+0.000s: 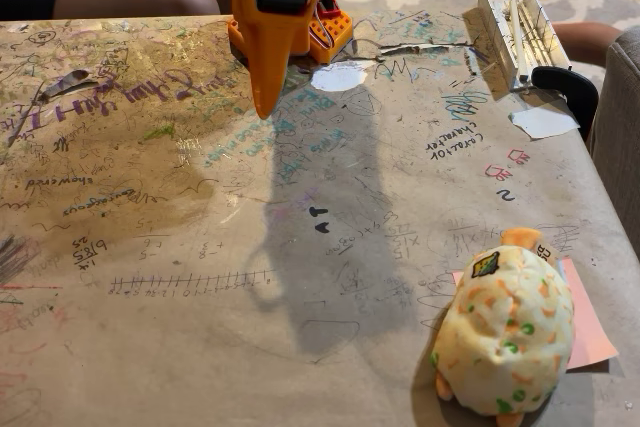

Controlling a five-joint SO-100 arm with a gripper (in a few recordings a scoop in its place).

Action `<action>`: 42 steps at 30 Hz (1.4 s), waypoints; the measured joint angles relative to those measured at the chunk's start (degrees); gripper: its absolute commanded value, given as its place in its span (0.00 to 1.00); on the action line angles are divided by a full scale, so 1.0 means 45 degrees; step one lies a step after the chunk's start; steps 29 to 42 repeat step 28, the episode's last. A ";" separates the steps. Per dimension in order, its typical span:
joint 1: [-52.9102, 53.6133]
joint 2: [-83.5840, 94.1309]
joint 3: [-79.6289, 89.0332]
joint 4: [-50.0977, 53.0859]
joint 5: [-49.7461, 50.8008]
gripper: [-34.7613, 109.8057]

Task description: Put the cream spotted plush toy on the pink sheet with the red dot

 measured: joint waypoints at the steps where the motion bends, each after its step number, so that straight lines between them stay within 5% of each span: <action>1: -0.0195 0.0000 0.0000 0.0098 -0.0020 0.24; 42: -0.1895 0.0000 0.0000 0.0781 -0.0020 0.24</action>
